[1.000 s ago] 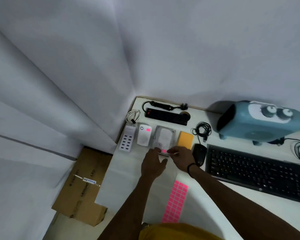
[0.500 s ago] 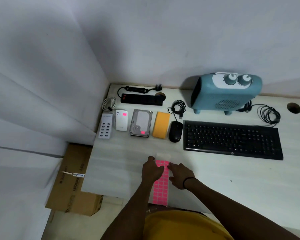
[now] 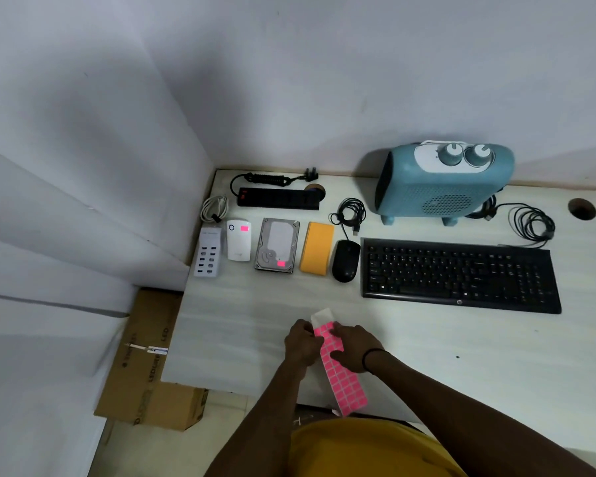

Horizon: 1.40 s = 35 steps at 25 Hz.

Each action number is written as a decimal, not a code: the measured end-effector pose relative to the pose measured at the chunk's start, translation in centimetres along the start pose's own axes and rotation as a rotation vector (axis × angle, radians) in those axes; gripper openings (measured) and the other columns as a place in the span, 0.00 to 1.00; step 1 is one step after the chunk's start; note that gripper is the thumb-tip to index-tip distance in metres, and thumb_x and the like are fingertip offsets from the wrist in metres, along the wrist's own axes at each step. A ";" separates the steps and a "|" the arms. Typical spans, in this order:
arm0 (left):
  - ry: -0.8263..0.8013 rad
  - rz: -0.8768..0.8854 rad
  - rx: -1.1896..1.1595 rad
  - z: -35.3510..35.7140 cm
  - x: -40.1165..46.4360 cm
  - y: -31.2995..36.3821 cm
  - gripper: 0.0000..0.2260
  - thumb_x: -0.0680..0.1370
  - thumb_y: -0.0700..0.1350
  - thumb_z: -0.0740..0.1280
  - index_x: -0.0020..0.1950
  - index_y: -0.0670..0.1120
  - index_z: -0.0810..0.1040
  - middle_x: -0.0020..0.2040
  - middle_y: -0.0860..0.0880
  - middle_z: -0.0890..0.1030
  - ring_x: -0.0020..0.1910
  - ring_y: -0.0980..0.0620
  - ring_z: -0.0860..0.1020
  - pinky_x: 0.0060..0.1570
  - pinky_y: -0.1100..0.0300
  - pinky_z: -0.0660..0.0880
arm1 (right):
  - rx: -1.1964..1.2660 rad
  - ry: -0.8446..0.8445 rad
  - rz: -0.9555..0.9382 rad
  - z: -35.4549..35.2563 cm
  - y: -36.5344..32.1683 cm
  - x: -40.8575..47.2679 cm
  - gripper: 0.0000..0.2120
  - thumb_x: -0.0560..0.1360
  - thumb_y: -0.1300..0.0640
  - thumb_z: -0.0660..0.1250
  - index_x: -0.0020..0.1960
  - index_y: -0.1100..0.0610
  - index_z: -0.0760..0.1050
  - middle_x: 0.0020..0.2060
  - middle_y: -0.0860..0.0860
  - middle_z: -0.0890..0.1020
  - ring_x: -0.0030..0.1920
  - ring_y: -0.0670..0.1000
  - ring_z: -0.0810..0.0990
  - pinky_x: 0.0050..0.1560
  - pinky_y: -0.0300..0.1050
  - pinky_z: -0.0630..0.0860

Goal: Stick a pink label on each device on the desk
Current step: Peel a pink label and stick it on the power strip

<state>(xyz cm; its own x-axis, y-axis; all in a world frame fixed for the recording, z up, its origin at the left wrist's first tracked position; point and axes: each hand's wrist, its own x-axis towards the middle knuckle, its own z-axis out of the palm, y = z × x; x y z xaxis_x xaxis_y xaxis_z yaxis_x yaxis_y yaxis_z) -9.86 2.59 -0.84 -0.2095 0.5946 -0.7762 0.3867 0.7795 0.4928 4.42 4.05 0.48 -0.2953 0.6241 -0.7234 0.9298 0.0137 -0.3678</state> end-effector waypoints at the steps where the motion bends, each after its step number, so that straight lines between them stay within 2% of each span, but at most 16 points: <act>1: 0.010 0.011 -0.034 0.1 -0.2 -0.2 0.13 0.72 0.46 0.77 0.49 0.47 0.75 0.50 0.43 0.83 0.49 0.43 0.83 0.44 0.49 0.83 | 0.065 0.043 -0.001 0.0 0.1 0.0 0.29 0.78 0.49 0.64 0.76 0.53 0.62 0.70 0.53 0.73 0.69 0.55 0.72 0.67 0.49 0.72; 3: 0.039 -0.018 -0.217 0.0 -0.6 0.0 0.09 0.73 0.40 0.76 0.48 0.47 0.77 0.50 0.40 0.84 0.47 0.40 0.84 0.45 0.44 0.84 | 0.170 0.188 -0.024 -0.1 0.2 -0.2 0.23 0.78 0.52 0.66 0.72 0.53 0.70 0.68 0.52 0.75 0.67 0.53 0.73 0.66 0.45 0.70; 5: 0.030 -0.055 -0.455 -0.6 -1.3 1.0 0.08 0.72 0.35 0.76 0.47 0.45 0.82 0.47 0.38 0.86 0.47 0.39 0.85 0.45 0.47 0.85 | 0.237 0.344 -0.075 -1.1 0.1 -0.5 0.19 0.76 0.53 0.69 0.66 0.52 0.75 0.63 0.51 0.79 0.63 0.51 0.76 0.63 0.42 0.71; 7: 0.021 -0.014 -0.579 -1.6 -1.8 2.4 0.07 0.73 0.37 0.77 0.48 0.44 0.84 0.45 0.41 0.87 0.45 0.41 0.86 0.45 0.50 0.84 | 0.265 0.456 -0.126 -2.7 -0.5 -0.9 0.17 0.75 0.53 0.71 0.63 0.54 0.79 0.57 0.51 0.82 0.56 0.50 0.80 0.59 0.41 0.75; 10: -0.005 0.112 -0.614 -2.8 -2.6 4.7 0.05 0.76 0.44 0.75 0.51 0.46 0.86 0.45 0.44 0.88 0.46 0.44 0.87 0.45 0.51 0.83 | 0.310 0.601 -0.195 -5.5 -1.7 -1.7 0.16 0.73 0.55 0.74 0.60 0.56 0.81 0.53 0.52 0.84 0.51 0.50 0.82 0.56 0.46 0.80; 12: -0.030 0.204 -0.585 -3.4 -3.1 5.8 0.06 0.78 0.47 0.72 0.52 0.46 0.86 0.46 0.44 0.88 0.46 0.44 0.86 0.45 0.52 0.82 | 0.314 0.696 -0.238 -7.1 -2.2 -2.3 0.15 0.72 0.55 0.75 0.58 0.56 0.82 0.52 0.52 0.84 0.49 0.49 0.83 0.55 0.46 0.81; 16: -0.105 0.326 -0.624 -4.5 -4.3 7.7 0.09 0.80 0.43 0.70 0.58 0.43 0.84 0.49 0.42 0.87 0.47 0.42 0.87 0.46 0.53 0.82 | 0.371 0.806 -0.280 -9.1 -2.9 -3.5 0.14 0.71 0.58 0.76 0.57 0.56 0.83 0.49 0.50 0.84 0.43 0.47 0.83 0.50 0.41 0.82; 20: -0.149 0.394 -0.654 -5.1 -5.0 8.4 0.10 0.79 0.36 0.70 0.60 0.41 0.84 0.53 0.41 0.87 0.50 0.42 0.86 0.52 0.48 0.83 | 0.452 0.832 -0.292 -10.3 -3.2 -4.7 0.14 0.71 0.59 0.76 0.56 0.57 0.84 0.47 0.51 0.85 0.42 0.47 0.84 0.48 0.41 0.83; 22: -0.103 0.438 -0.586 -5.4 -5.1 8.5 0.10 0.78 0.37 0.72 0.58 0.42 0.85 0.52 0.43 0.87 0.51 0.42 0.86 0.55 0.44 0.82 | 0.466 0.817 -0.275 -10.6 -3.2 -5.1 0.14 0.71 0.59 0.76 0.56 0.57 0.84 0.47 0.51 0.86 0.41 0.46 0.84 0.46 0.33 0.80; 24: -0.072 0.476 -0.528 -5.5 -5.1 8.4 0.09 0.77 0.38 0.73 0.57 0.44 0.85 0.51 0.45 0.88 0.51 0.43 0.86 0.57 0.42 0.81 | 0.468 0.795 -0.251 -10.7 -3.3 -5.5 0.14 0.71 0.59 0.76 0.56 0.57 0.84 0.45 0.52 0.87 0.39 0.46 0.84 0.41 0.21 0.73; 26: -0.056 0.502 -0.482 -5.7 -5.4 8.3 0.08 0.77 0.39 0.74 0.56 0.45 0.86 0.51 0.46 0.88 0.51 0.45 0.86 0.58 0.42 0.81 | 0.479 0.782 -0.237 -10.6 -3.4 -5.8 0.13 0.72 0.58 0.76 0.56 0.57 0.84 0.43 0.52 0.88 0.38 0.44 0.84 0.39 0.17 0.70; 31: -0.036 0.563 -0.356 -6.1 -6.1 8.1 0.08 0.77 0.40 0.73 0.55 0.49 0.85 0.49 0.48 0.88 0.49 0.49 0.86 0.55 0.47 0.83 | 0.539 0.778 -0.237 -10.5 -3.4 -5.9 0.08 0.72 0.55 0.76 0.49 0.55 0.86 0.40 0.47 0.87 0.39 0.40 0.83 0.43 0.23 0.75; 35: -0.035 0.619 -0.219 -6.7 -6.3 7.9 0.12 0.79 0.39 0.71 0.52 0.58 0.83 0.46 0.54 0.87 0.47 0.55 0.85 0.49 0.58 0.83 | 0.539 0.737 -0.243 -10.4 -3.0 -5.6 0.04 0.74 0.57 0.74 0.47 0.54 0.86 0.40 0.46 0.87 0.39 0.40 0.83 0.43 0.24 0.75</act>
<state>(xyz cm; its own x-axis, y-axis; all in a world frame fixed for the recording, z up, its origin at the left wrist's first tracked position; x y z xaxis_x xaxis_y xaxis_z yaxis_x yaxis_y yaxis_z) -11.45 6.32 10.60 0.0240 0.9423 -0.3340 0.2342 0.3195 0.9182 5.51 8.62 11.68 -0.0828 0.9908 -0.1074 0.5802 -0.0398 -0.8135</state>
